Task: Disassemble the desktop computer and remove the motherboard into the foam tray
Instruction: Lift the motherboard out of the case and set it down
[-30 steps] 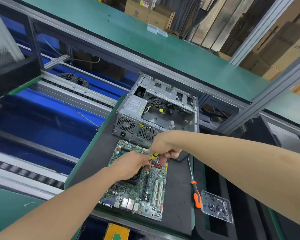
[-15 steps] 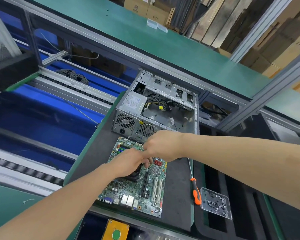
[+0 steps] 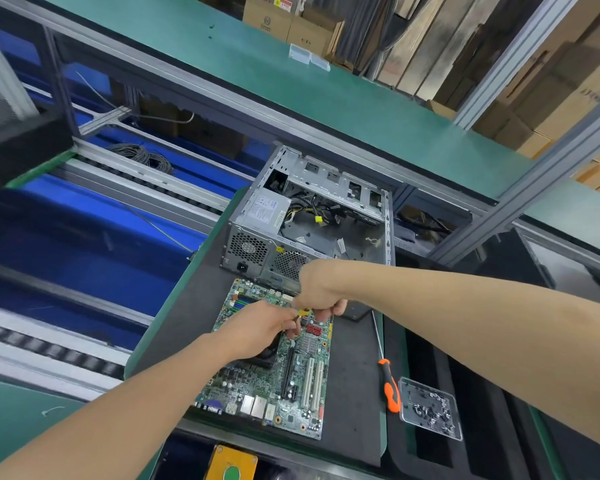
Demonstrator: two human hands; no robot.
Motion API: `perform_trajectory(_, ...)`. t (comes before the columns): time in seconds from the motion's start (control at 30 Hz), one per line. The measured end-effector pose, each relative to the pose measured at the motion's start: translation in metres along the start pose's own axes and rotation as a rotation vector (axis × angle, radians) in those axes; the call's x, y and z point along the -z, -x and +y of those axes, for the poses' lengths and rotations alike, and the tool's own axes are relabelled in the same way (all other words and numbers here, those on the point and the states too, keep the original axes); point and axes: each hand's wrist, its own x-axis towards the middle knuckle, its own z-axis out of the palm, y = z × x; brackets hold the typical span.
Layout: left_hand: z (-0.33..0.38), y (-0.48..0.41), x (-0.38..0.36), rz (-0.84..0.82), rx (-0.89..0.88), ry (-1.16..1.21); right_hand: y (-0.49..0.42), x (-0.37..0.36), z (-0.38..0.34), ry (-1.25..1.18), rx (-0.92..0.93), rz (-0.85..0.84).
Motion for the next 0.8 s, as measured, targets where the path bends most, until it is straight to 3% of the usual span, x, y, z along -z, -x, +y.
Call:
perform_trajectory(0.1, 0.001, 0.001, 0.002, 0.008, -0.007, 0.018, 0.003, -0.005, -0.003, 0.557, 0.255, 0.249)
perform_trajectory(0.33, -0.001, 0.003, 0.003, 0.001, 0.009, 0.066, 0.007, -0.015, 0.017, 0.822, 0.661, 0.424)
perform_trajectory(0.47, -0.001, 0.008, 0.003, 0.064, 0.0, 0.123, 0.013, -0.025, 0.022, 0.733, 0.556, 0.511)
perform_trajectory(0.63, 0.0, 0.011, -0.002, 0.198, 0.018, 0.262, 0.027, -0.031, 0.024, 0.449, 0.407, 0.533)
perform_trajectory(0.8, 0.006, 0.006, 0.001, 0.213, -0.025, 0.227, 0.04, -0.035, 0.023, 0.251, 0.325, 0.534)
